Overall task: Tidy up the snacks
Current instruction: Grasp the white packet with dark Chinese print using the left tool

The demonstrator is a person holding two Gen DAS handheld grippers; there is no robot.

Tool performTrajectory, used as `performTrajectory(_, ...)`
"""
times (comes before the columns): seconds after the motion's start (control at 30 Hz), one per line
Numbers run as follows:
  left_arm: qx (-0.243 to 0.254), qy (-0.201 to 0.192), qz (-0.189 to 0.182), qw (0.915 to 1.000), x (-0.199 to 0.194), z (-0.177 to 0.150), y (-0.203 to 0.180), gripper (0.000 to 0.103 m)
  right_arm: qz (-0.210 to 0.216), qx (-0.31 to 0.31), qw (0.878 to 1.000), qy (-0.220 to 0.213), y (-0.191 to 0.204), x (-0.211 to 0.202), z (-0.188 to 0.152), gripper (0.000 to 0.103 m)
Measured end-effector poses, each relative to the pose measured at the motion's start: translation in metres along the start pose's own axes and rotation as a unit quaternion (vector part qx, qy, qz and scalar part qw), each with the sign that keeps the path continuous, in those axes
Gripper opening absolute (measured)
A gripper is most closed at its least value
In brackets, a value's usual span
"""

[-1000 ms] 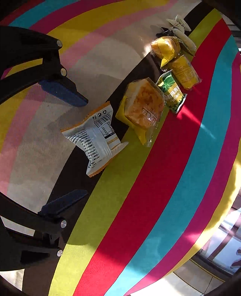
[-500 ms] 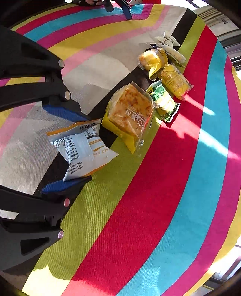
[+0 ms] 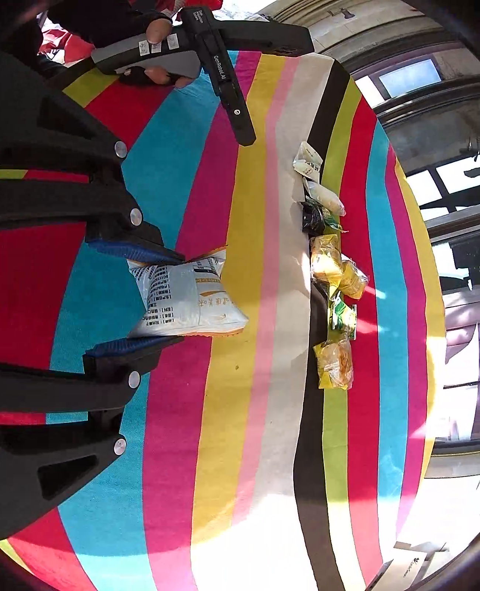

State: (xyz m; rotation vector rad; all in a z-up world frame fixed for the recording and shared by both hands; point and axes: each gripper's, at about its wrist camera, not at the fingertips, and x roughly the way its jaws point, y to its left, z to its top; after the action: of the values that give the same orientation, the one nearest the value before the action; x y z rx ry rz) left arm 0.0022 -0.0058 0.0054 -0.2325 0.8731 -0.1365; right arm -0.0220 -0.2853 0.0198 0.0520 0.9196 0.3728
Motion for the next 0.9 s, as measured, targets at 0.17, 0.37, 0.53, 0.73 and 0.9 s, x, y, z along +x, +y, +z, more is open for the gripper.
performTrajectory(0.17, 0.009, 0.005, 0.01, 0.9999, 0.002, 0.001, -0.003, 0.101, -0.012, 0.006, 1.0, -0.009, 0.025, 0.009, -0.01, 0.037)
performTrajectory(0.37, -0.003, 0.023, -0.007, 0.9997, 0.0, 0.007, 0.004, 0.101, -0.014, 0.046, 0.999, -0.021, 0.015, 0.015, -0.014, 0.037)
performTrajectory(0.53, -0.136, 0.04, -0.087, 0.9861, 0.008, 0.032, 0.031, 0.101, -0.009, 0.057, 0.998, -0.015, 0.011, 0.02, -0.013, 0.037)
performTrajectory(0.73, -0.165, -0.007, -0.026, 0.9859, 0.024, 0.072, 0.046, 0.101, -0.003, 0.063, 0.998, -0.017, 0.01, 0.02, -0.014, 0.037)
performTrajectory(0.9, -0.095, 0.026, 0.09, 0.991, 0.05, 0.104, 0.053, 0.101, 0.011, 0.075, 0.997, -0.02, 0.006, 0.02, -0.015, 0.037)
